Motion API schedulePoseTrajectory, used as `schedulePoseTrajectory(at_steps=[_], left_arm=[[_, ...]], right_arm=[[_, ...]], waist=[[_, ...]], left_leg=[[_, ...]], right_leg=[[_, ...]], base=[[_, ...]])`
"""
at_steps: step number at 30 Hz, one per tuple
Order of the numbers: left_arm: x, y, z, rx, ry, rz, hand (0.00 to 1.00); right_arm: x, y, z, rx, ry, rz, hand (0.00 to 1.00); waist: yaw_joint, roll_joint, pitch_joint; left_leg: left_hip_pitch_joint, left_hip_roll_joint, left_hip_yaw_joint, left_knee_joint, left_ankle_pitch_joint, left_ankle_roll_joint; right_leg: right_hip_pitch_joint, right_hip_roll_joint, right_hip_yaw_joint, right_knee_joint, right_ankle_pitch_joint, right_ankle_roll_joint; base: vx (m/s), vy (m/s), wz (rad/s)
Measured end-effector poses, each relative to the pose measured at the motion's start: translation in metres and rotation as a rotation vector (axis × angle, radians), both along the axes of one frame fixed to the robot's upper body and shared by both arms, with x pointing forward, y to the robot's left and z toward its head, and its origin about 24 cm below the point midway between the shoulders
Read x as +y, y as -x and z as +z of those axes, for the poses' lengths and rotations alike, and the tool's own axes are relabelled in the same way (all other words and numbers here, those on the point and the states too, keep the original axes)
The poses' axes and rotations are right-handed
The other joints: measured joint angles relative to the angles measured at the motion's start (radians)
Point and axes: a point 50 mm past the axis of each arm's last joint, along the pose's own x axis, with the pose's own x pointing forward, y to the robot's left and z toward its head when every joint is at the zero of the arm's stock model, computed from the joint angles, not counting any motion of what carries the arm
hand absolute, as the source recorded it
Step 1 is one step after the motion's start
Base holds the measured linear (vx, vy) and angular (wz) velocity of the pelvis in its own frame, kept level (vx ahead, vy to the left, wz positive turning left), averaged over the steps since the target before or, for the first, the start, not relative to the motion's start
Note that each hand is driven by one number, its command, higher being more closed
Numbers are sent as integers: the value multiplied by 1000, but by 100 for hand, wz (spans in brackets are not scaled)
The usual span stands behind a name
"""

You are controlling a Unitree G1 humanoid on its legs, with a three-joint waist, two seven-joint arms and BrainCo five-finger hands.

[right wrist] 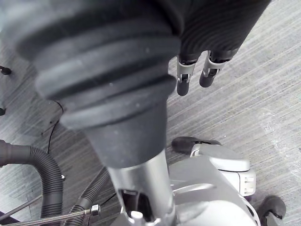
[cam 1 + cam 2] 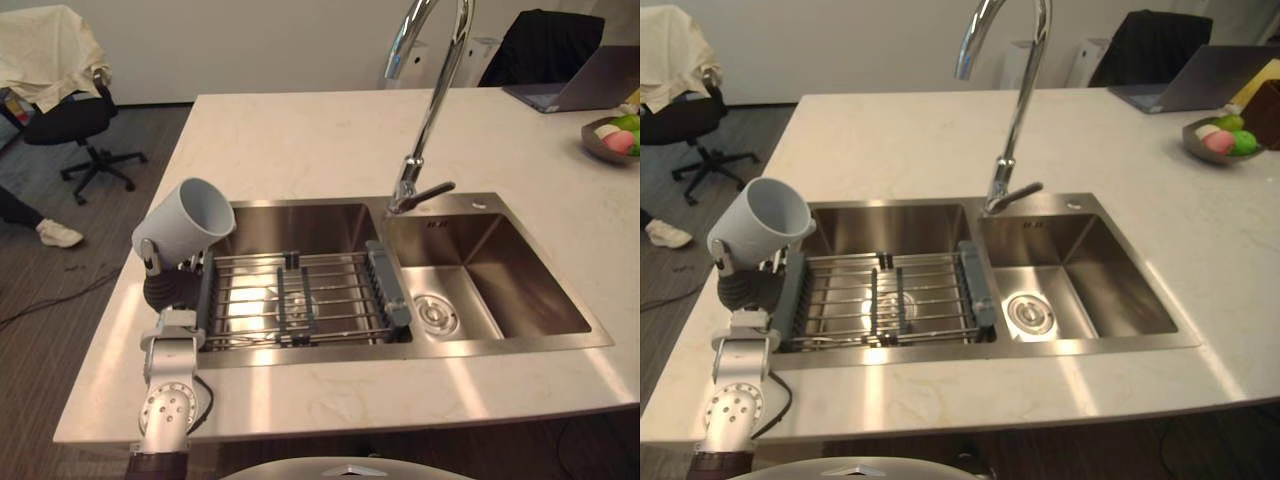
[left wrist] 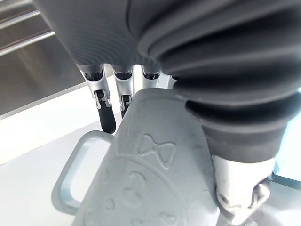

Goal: Walk over to the sink, pick up the cup, carry it to the dishwasher, place the cup inside the dishwasher, then close the dishwasher door

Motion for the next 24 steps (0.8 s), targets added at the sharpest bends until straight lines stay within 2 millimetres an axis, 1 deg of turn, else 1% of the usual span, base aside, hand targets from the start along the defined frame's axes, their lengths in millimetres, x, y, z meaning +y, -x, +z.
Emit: schedulePoseTrajectory(at_steps=[11,14,15,18,19,21,22,23,24], left_arm=[[0,0,1,-5,2,4,100],[-1,0,4,-18,2,4,100],[-2,1,7,-32,7,3,100],[-2,1,7,-32,7,3,100],[-2,1,7,-32,8,4,100],[1,1,7,-36,7,20,100],[5,2,8,-41,6,38,100],[6,2,8,-44,6,43,100],[7,0,10,-53,6,50,100]], right_arm=[[1,4,0,6,-10,1,0],[1,4,0,7,-12,1,0],[3,6,-1,7,-40,9,0],[3,7,-1,8,-40,9,0],[2,7,-1,8,-39,9,0],[1,5,0,-1,-37,11,0],[1,5,0,-15,-49,-29,0],[2,6,0,-23,-57,-52,0],[4,9,-1,-40,-84,-105,0]], waist=[[7,-1,-1],[7,-2,-2],[16,-14,-13],[15,-15,-14],[10,-15,-15],[8,-15,-15],[8,-7,-16],[4,-2,-17],[-15,3,-15]], left_leg=[[5,2,9,1,-5,-1],[5,2,10,1,-5,-1],[7,2,10,1,-4,0],[7,2,10,1,-4,0],[10,2,17,5,-5,-1],[3,11,24,53,-32,-5],[-21,21,-67,103,-70,-7],[-33,23,-110,114,-85,-6],[-45,27,-159,136,-100,-3]], right_leg=[[2,2,12,0,0,1],[2,2,13,0,0,1],[3,2,13,0,0,2],[3,2,14,0,0,2],[-3,5,22,0,0,3],[-20,12,62,0,1,4],[-36,26,107,0,1,4],[-40,33,124,0,-3,7],[-40,43,160,1,-9,12]], base=[[-1,2,-2],[0,0,0],[0,0,0],[0,0,-2],[9,2,-21],[15,4,-51],[13,-35,-68],[27,-41,-62],[24,-38,-14]])
